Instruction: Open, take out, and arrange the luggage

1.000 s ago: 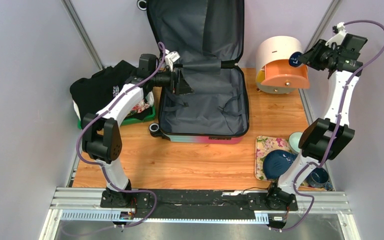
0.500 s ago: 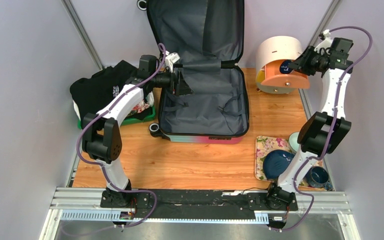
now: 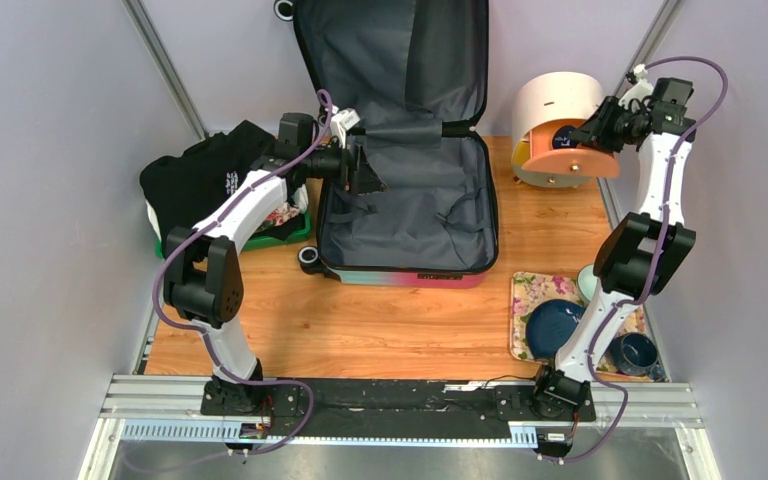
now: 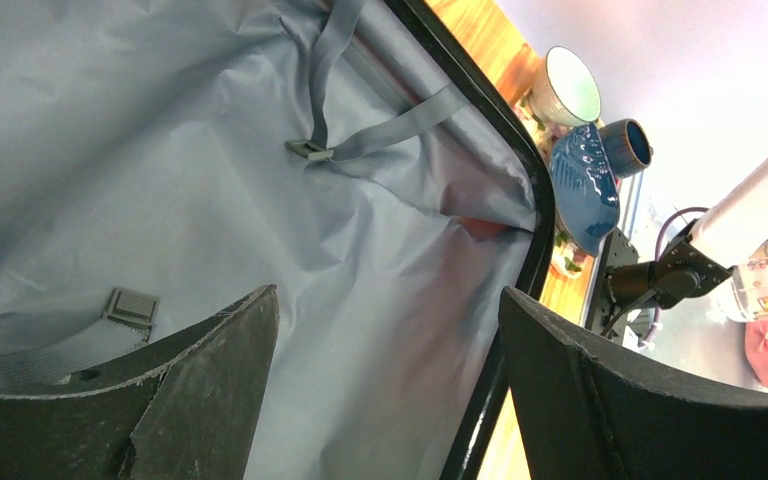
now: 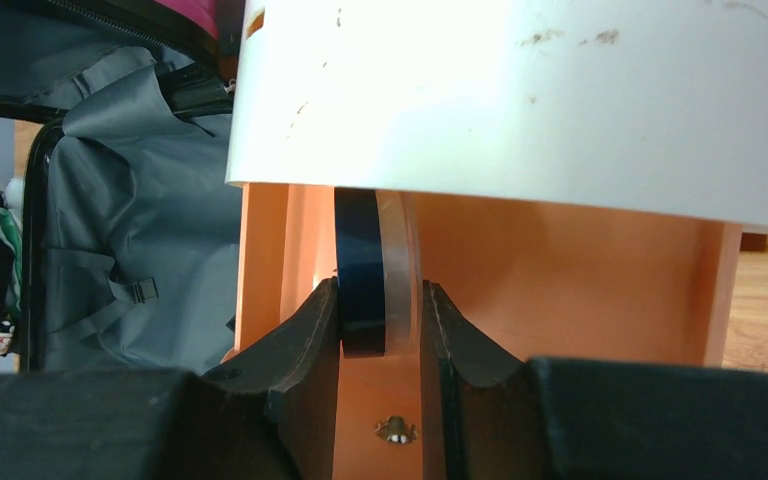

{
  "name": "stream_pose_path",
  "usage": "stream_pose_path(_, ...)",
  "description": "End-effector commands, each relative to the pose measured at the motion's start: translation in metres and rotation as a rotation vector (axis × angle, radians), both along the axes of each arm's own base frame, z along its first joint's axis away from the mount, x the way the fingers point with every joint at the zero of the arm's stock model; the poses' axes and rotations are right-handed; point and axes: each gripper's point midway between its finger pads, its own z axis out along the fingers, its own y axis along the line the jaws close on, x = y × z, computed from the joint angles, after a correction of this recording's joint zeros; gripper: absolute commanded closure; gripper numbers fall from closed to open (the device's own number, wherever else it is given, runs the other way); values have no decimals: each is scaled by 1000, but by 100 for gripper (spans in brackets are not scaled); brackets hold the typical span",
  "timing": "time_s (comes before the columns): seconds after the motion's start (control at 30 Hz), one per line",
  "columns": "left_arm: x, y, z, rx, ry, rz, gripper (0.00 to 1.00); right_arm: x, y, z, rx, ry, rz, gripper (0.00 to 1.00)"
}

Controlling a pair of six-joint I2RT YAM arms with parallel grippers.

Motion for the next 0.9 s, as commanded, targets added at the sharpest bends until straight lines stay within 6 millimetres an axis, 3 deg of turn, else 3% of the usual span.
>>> stream_pose_path(0.0,-9,1,24,-9,-76,-15,12,6,2,11,-13,-25,35,89)
stream_pose_path(0.17,-10,2,23,-6,-74,-15,12,9,-4,7,-28,-14,11,65)
stream_pose_path(0.37,-10,2,24,-9,-74,-16,12,9,-16,13,-95,-28,-32,45)
stream_pose_path(0.57,-9,0,22,-15,-62,-19,11,6,-24,33,-152,-78,-64,35)
stream_pose_path(0.87,-5,-1,20,-16,-55,-12,11,-4,-32,88,-231,-222,-95,31)
